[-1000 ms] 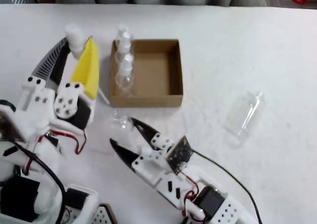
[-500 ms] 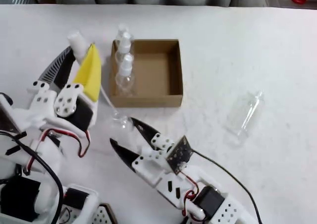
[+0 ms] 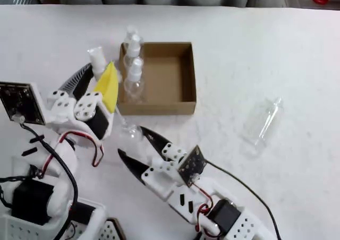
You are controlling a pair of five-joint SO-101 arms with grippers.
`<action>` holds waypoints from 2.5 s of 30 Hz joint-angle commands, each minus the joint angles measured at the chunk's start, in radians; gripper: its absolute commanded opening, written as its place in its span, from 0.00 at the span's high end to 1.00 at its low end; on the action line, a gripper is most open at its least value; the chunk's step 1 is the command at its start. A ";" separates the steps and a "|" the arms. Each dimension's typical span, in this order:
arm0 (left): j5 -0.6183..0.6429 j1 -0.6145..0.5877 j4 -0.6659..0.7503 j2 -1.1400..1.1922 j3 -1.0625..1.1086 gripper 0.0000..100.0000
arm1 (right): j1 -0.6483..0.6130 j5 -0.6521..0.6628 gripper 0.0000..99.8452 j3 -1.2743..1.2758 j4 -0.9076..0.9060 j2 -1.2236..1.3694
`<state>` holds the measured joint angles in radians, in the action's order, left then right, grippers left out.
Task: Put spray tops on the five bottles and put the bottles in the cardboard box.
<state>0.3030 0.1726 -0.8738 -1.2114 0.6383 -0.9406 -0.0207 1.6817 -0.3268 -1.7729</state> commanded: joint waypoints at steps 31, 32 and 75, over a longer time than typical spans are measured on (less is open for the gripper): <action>0.002 0.130 -0.425 -0.013 -0.006 0.98 | -0.010 0.012 0.99 0.009 -0.008 -0.008; 0.002 0.130 -0.433 -0.013 -0.006 0.98 | -0.010 0.012 0.99 0.009 -0.008 -0.008; -0.199 0.222 -0.259 -0.613 0.555 0.98 | -0.008 0.012 0.99 0.009 -0.008 -0.008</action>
<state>0.1174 0.3905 -1.1362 -1.8282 1.1600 -0.9482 -0.0161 1.6817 -0.3406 -1.7668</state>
